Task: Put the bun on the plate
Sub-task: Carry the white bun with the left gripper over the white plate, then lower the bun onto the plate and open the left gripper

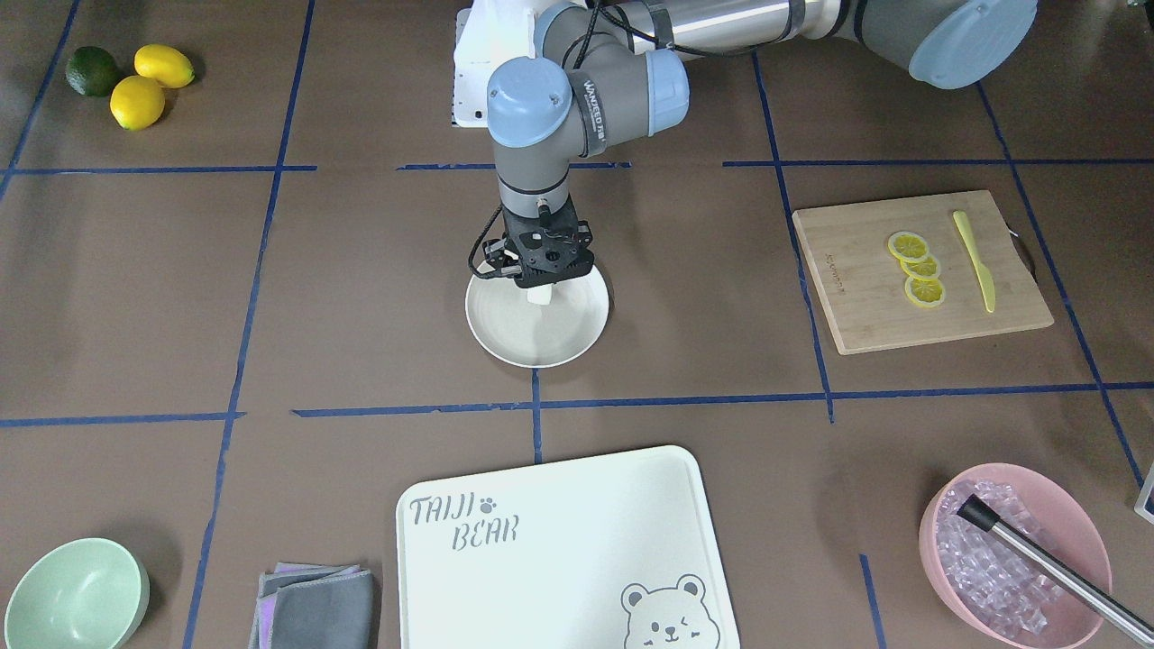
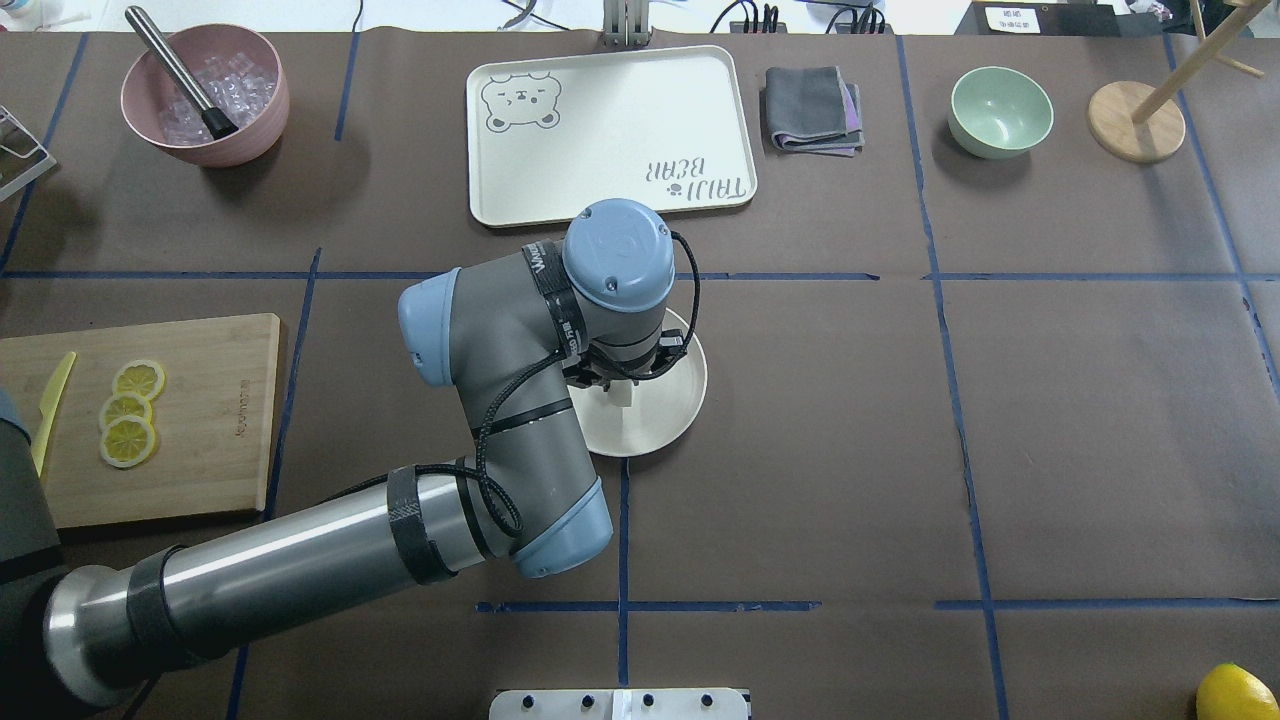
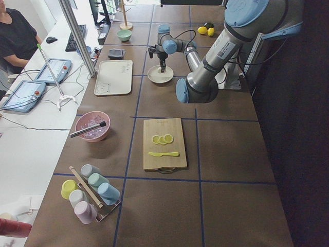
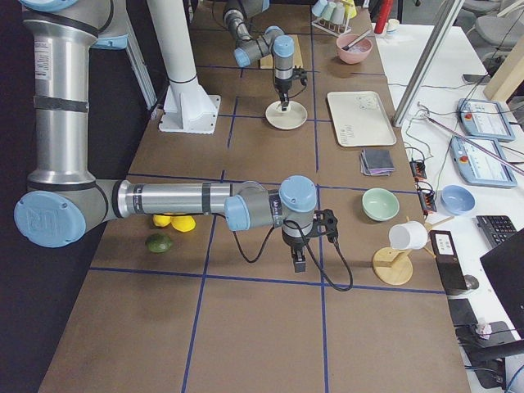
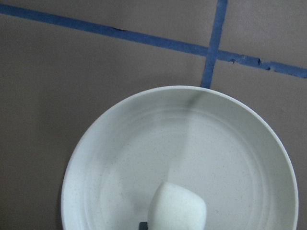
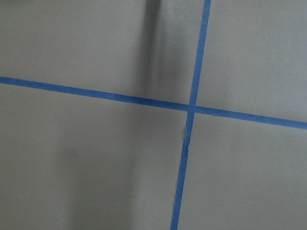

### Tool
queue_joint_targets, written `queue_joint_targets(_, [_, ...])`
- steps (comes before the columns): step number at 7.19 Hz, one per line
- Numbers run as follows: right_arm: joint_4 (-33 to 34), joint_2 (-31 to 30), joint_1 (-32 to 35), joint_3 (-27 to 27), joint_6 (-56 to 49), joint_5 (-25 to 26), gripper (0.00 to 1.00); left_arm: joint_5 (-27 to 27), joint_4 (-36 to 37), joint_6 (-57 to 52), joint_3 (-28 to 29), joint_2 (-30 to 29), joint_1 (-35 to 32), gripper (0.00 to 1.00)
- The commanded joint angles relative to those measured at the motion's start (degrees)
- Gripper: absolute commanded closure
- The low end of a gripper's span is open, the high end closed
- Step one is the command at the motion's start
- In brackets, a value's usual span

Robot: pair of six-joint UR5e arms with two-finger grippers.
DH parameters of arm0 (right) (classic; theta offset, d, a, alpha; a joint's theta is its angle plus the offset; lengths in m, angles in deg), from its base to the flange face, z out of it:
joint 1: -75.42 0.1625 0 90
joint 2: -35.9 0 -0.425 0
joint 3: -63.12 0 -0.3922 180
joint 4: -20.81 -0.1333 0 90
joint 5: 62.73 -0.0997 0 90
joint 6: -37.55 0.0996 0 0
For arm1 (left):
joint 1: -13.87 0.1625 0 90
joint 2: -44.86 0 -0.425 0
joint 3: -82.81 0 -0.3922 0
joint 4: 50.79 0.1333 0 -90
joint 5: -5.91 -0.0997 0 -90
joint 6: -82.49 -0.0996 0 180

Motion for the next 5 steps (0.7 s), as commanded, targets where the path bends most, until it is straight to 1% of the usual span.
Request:
queue_joint_targets(1, [0.0,0.0,0.1,0.0,0.0,-0.3,0.0,-0.9,-1.1,0.2,1.4,-0.2,0.5,0.63])
queue_joint_targets(3, [0.1,0.0,0.1,0.0,0.0,-0.3,0.0,-1.1,-1.1,0.2,1.4,-0.2,0.5,0.63])
queue_joint_targets(4, [0.1,0.1,0.2,0.0,0.0,-0.3,0.0,-1.4,-1.6,0.2,1.4,-0.2,0.5,0.6])
queue_joint_targets(5, [0.1,0.1,0.1,0.0,0.0,-0.3,0.0,-1.4,-2.0,0.3,2.1,-0.2,0.5,0.51])
